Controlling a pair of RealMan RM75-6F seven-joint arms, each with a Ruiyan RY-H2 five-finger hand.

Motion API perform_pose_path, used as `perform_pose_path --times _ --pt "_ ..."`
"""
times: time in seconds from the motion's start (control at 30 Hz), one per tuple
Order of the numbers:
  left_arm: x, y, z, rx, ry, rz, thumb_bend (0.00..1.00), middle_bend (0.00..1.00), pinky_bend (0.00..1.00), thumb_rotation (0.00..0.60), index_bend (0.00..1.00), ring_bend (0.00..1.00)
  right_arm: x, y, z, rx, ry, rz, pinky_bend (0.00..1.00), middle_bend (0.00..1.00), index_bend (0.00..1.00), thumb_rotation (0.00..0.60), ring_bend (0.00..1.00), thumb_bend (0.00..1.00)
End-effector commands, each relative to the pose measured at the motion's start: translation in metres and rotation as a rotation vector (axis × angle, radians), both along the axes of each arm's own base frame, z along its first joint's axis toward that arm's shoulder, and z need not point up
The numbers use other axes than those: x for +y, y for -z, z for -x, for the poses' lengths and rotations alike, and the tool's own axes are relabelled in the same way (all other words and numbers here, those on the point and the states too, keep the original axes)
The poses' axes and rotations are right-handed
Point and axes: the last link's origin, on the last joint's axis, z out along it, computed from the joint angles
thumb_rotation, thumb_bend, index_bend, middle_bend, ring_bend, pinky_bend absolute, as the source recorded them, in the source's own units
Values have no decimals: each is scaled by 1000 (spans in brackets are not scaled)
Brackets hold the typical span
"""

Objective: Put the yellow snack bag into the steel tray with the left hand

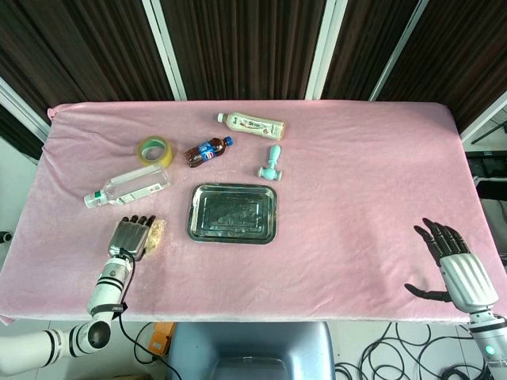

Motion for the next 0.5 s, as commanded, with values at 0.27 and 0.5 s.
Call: perform_pose_path --times 0.27,0.5 --pt "-9 -1 -29 -166 280 -131 559 732 763 600 548 712 -1 3 -1 9 -1 -9 197 0 0 600 0 108" --pt "-8 3 -66 -251 371 -170 558 738 773 600 552 723 -2 5 -1 16 2 -17 197 0 0 600 0 108"
